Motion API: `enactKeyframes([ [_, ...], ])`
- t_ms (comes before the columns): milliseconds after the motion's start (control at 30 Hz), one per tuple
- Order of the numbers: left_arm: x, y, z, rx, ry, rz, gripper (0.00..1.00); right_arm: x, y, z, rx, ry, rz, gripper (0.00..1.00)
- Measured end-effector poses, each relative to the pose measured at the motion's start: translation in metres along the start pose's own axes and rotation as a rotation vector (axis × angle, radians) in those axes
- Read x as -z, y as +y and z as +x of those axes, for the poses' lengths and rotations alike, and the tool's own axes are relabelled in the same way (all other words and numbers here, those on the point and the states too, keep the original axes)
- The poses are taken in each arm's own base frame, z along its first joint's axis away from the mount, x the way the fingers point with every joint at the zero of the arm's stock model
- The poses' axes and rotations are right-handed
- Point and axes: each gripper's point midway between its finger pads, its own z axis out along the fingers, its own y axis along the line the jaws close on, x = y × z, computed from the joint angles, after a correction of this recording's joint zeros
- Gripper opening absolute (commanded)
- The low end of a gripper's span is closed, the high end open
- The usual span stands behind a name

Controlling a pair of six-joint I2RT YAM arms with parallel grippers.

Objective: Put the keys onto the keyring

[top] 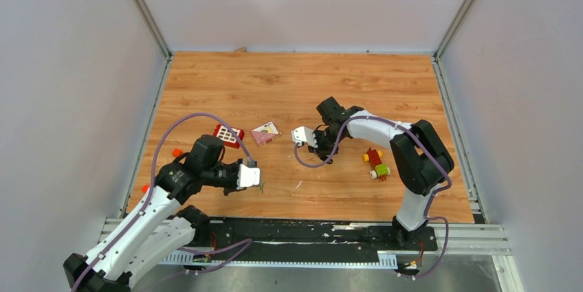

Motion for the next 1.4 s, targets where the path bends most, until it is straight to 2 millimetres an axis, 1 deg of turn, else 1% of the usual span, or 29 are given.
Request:
enactKeyframes([
  [200,0.0,0.0,0.0,0.0,0.0,0.0,0.0,0.0,0.0,0.0,0.003,0.0,-0.001,0.0],
  [467,0.0,0.0,0.0,0.0,0.001,0.0,0.0,0.0,0.002,-0.002,-0.005,-0.009,-0.007,0.0],
  [567,-0.001,0.001,0.001,0.0,0.004,0.003,0.0,0.005,0.002,-0.006,-0.016,-0.024,0.002,0.0],
  [667,-0.004,0.003,0.001,0.0,0.006,0.006,0.0,0.017,0.002,-0.017,-0.024,-0.058,0.029,0.0],
  [933,-0.016,0.011,0.001,0.018,0.004,0.039,0.0,0.067,0.004,-0.056,-0.009,-0.181,0.137,0.0],
  [1033,-0.018,0.019,-0.009,0.01,-0.019,0.046,0.0,0.082,0.006,-0.067,-0.012,-0.219,0.162,0.0],
  [1167,-0.022,0.031,-0.027,-0.009,-0.073,0.049,0.0,0.102,0.011,-0.083,-0.018,-0.276,0.191,0.0],
  [1400,-0.031,0.046,-0.052,0.014,-0.163,0.061,0.0,0.143,0.024,-0.11,-0.005,-0.385,0.253,0.0],
])
